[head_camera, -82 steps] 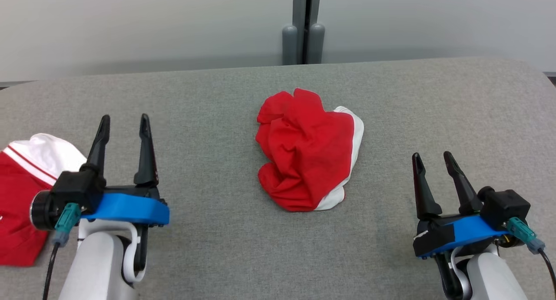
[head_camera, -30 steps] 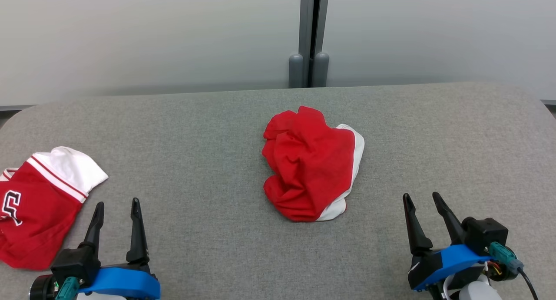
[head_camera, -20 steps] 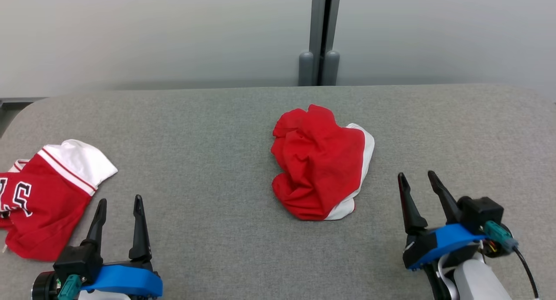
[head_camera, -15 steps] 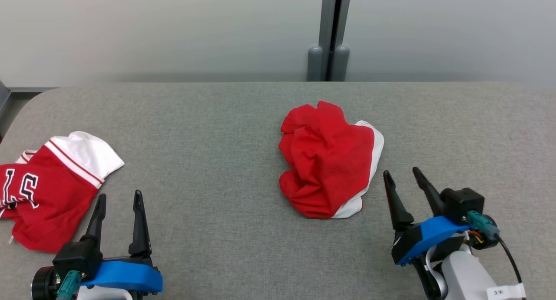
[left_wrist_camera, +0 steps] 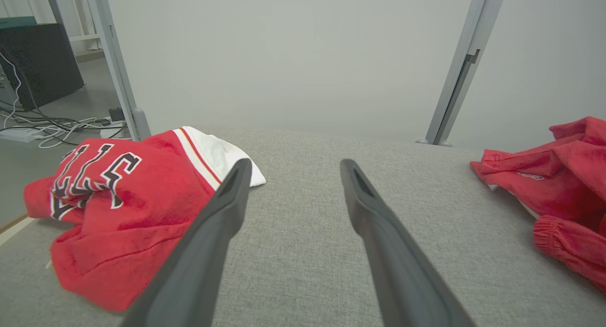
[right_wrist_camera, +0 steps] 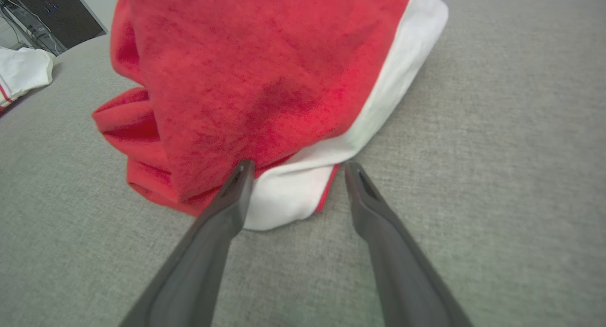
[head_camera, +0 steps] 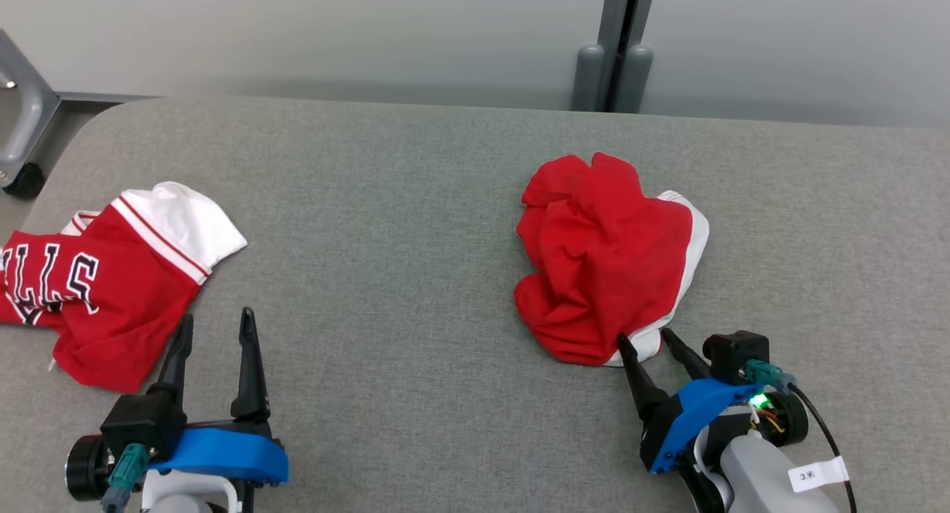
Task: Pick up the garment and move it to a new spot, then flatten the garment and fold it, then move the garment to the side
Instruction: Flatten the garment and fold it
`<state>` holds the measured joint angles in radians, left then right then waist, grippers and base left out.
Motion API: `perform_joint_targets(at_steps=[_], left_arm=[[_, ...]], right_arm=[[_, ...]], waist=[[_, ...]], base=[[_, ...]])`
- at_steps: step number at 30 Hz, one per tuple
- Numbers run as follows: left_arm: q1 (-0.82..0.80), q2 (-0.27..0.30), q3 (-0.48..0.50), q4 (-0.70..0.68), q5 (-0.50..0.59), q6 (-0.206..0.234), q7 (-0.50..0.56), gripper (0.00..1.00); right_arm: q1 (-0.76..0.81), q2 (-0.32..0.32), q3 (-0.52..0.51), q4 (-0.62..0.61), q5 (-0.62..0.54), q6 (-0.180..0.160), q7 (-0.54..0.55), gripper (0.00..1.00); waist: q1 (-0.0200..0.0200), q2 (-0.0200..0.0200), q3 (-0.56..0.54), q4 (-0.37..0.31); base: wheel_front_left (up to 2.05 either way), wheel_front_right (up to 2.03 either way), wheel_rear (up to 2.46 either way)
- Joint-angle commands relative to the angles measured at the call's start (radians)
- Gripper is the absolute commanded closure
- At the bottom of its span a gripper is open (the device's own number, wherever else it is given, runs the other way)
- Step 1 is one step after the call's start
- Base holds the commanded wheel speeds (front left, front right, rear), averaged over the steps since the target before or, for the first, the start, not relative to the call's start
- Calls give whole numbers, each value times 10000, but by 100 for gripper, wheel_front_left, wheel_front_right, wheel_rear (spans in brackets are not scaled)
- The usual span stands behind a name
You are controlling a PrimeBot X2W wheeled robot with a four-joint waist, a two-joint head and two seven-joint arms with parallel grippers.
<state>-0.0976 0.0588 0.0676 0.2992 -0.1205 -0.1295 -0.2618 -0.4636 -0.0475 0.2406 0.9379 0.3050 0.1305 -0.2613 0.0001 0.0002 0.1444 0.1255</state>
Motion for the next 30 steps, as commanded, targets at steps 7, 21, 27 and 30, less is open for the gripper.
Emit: perform_joint_targets(at_steps=[7,21,27,30], left_arm=[[-310,-6,-154,96,-36,-14,-46,0],[9,70,-127,112,-109,-16,-46,0],[-27,41,-246,130,-195,-16,-48,0],[-4,36,-264,139,-221,-16,-46,0]], right_arm=[[-526,-48,942,1046,1063,5,-17,0],[34,-472,-452,28,1,3,-34,100],[733,-1081,-2086,-1285,-1032,3,-35,100],[901,-1277,-2773,-1789,-1423,3,-35,100]], waist=[[-1,-2,120,204],[-1,-2,-270,-719],[-1,-2,-381,-1054],[-1,-2,-414,-1138]], base=[[0,0,0],[0,0,0],[0,0,0],[0,0,0]])
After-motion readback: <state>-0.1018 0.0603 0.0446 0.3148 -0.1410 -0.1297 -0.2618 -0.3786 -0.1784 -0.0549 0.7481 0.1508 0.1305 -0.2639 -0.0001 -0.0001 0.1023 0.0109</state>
